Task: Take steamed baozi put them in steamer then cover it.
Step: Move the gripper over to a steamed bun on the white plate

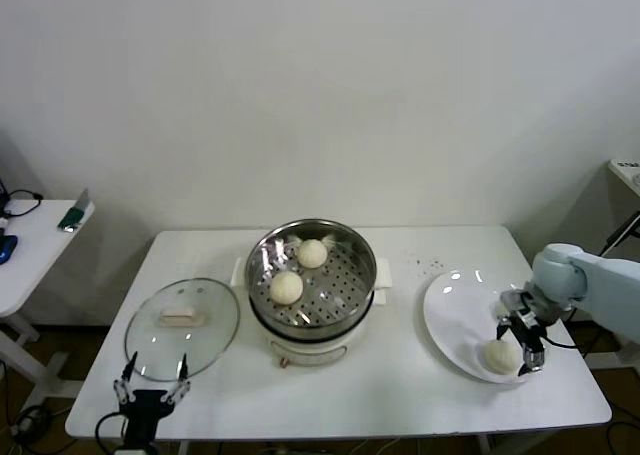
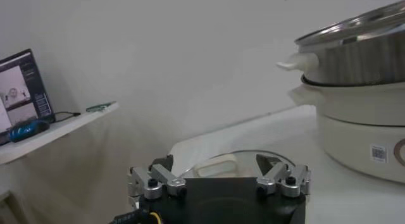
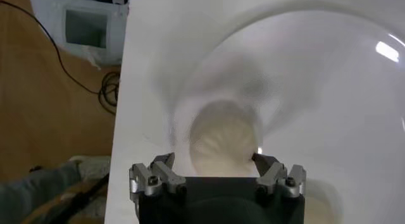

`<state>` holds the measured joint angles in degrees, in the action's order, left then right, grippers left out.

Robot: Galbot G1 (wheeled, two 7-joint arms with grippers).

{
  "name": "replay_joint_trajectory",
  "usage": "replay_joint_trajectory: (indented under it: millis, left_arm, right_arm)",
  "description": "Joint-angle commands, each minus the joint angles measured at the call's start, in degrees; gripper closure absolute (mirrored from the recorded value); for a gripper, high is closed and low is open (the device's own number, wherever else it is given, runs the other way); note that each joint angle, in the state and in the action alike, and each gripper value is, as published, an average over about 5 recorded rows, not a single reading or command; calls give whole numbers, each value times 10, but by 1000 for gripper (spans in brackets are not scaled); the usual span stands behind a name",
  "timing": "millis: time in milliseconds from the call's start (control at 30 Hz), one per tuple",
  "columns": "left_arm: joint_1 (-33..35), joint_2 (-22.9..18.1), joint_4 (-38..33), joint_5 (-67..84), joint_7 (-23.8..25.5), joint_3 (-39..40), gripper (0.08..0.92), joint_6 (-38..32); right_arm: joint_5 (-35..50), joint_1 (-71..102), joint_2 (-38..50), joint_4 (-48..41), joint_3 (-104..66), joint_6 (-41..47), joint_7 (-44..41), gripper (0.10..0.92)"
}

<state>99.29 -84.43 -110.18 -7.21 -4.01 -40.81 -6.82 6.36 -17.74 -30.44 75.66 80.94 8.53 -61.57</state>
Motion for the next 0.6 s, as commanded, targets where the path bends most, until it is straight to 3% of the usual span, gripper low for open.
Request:
replay_joint_trajectory:
  millis: [33, 367, 600]
  left_arm:
    - [1, 0, 3, 0, 0, 1, 177, -2]
    - [4, 0, 6, 1, 0, -3, 177, -5]
    - [3, 0, 4, 1, 0, -2, 177, -5]
  right_arm:
    - [-10, 25, -21, -26, -13, -2, 2, 203]
    - [-11, 23, -33, -31, -7, -3, -6, 206]
    - [-9, 3, -43, -33, 10, -4, -7, 262]
